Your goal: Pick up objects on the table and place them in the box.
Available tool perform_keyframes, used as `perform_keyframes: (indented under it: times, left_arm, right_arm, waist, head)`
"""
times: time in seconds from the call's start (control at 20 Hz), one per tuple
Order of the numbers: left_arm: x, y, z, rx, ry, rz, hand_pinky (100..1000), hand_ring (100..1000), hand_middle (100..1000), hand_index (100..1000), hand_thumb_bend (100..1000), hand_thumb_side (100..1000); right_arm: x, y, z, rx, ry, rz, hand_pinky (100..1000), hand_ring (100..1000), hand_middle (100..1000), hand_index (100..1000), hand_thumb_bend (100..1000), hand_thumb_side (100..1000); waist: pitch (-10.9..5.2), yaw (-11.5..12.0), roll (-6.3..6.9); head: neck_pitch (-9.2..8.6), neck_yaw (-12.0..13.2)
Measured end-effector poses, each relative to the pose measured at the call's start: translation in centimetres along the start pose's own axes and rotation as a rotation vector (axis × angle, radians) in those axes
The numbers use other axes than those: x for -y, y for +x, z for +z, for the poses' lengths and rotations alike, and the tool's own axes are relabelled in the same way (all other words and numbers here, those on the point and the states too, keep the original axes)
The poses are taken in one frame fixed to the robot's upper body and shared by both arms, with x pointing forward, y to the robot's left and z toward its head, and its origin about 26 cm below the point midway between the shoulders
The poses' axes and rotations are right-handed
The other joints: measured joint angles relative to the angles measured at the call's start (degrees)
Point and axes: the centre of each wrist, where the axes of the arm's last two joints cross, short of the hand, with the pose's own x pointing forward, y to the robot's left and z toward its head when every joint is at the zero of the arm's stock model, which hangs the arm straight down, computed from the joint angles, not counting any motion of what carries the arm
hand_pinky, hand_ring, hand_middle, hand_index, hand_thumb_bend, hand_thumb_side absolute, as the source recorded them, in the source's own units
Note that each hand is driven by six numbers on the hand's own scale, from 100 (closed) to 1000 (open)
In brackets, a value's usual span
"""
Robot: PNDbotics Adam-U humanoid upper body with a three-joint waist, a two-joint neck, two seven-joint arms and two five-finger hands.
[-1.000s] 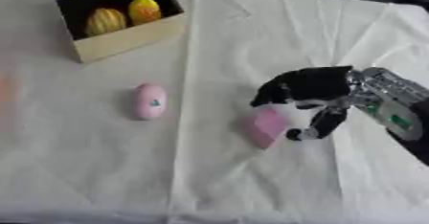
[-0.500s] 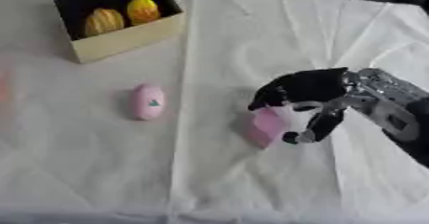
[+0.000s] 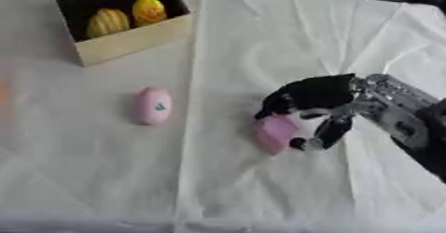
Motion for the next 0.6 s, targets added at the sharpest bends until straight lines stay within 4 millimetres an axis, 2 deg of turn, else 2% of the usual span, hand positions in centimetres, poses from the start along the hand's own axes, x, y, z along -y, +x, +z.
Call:
perform_keyframes:
  times: [0.35, 0.6]
  left_arm:
    - [0.00, 0.00, 0.00, -0.001, 0.001, 0.000, 807, 795, 777, 837, 100, 651]
    - [0.00, 0.00, 0.00, -0.001, 0.001, 0.000, 806, 796, 777, 837, 100, 651]
  right_arm:
    - [-0.06, -0.06, 0.05, -0.005, -0.100, -0.042, 827, 831, 587, 774, 100, 152]
    - [0.19, -0.20, 0.22, -0.010, -0.164, -0.045, 805, 799, 545, 733, 100, 160]
  waist:
    - [0.00, 0.00, 0.00]
    - [0.00, 0.04, 0.00]
  head:
    - [0.00, -0.15]
    - [0.00, -0.18]
